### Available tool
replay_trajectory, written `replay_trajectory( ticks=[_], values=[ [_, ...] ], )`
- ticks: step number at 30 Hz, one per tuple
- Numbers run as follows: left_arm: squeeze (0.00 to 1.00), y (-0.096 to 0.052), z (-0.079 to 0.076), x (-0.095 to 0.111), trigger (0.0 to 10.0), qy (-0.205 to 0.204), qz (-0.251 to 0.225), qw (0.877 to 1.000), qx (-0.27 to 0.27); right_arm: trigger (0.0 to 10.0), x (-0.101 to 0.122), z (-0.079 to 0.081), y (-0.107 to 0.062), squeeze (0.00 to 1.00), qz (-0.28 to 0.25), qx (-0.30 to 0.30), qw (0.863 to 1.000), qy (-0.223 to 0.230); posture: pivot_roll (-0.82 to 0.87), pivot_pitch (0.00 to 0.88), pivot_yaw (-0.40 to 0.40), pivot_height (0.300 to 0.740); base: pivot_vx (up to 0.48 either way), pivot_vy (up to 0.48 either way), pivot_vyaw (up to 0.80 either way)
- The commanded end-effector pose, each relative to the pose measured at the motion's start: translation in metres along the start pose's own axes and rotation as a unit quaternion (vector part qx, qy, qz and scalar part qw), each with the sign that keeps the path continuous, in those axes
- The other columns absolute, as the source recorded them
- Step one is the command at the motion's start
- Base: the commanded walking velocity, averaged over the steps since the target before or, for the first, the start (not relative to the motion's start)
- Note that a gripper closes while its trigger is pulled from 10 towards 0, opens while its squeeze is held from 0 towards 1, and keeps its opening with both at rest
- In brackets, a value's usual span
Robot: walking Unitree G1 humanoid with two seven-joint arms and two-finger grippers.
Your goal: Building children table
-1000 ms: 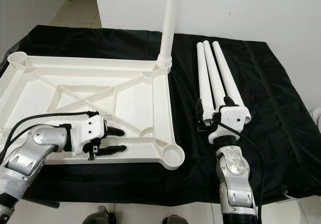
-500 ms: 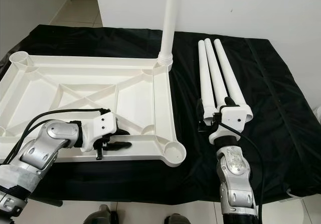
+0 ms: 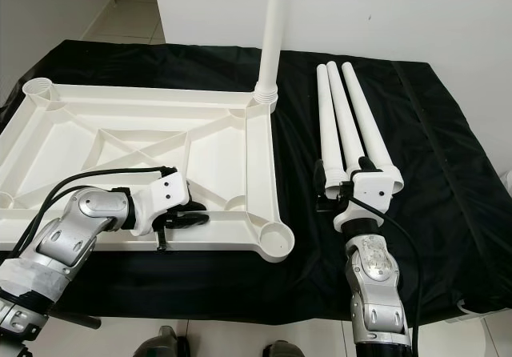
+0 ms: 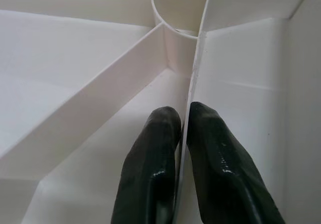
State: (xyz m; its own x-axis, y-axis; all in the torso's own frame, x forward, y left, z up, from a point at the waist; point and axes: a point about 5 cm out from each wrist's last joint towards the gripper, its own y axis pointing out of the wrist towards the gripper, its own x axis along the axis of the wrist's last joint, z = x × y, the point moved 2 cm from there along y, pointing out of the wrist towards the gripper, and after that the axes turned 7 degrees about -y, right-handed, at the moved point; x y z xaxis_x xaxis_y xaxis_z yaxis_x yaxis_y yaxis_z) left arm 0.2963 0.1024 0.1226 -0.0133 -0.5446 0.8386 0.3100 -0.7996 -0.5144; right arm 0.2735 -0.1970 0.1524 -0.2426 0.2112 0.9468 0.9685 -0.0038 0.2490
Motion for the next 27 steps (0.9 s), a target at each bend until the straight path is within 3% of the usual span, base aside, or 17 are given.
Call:
replay_trajectory(
  ticks=[1, 18, 24, 26, 27],
  values=[
    [0.0, 0.0, 0.006, -0.009, 0.0, -0.01, 0.016, 0.998, 0.052, 10.0, -0.002, 0.0, -0.003, 0.0, 0.006, -0.002, 1.0, 0.001, 0.04, 0.088, -0.007, 0.74, 0.0, 0.0, 0.0],
    [0.0, -0.002, 0.019, -0.007, 0.0, 0.024, 0.024, 0.991, 0.129, 10.0, -0.002, -0.001, -0.002, 0.0, 0.008, 0.001, 1.0, 0.0, 0.04, 0.089, -0.015, 0.74, 0.0, 0.0, 0.0],
    [0.0, -0.001, 0.017, -0.008, 0.0, 0.027, 0.026, 0.99, 0.133, 10.0, -0.002, 0.0, -0.002, 0.0, 0.008, 0.001, 1.0, 0.001, 0.04, 0.088, -0.016, 0.74, 0.0, 0.0, 0.0],
    [0.0, 0.0, 0.014, -0.007, 0.0, -0.029, 0.012, 0.993, 0.109, 10.0, -0.002, 0.001, -0.001, 0.0, 0.007, 0.003, 1.0, 0.001, 0.04, 0.088, -0.016, 0.74, 0.0, 0.0, 0.0],
    [0.0, 0.0, 0.014, -0.007, 0.0, -0.029, 0.012, 0.993, 0.109, 10.0, -0.002, 0.001, -0.001, 0.0, 0.007, 0.003, 1.0, 0.001, 0.04, 0.088, -0.016, 0.74, 0.0, 0.0, 0.0]
  ],
)
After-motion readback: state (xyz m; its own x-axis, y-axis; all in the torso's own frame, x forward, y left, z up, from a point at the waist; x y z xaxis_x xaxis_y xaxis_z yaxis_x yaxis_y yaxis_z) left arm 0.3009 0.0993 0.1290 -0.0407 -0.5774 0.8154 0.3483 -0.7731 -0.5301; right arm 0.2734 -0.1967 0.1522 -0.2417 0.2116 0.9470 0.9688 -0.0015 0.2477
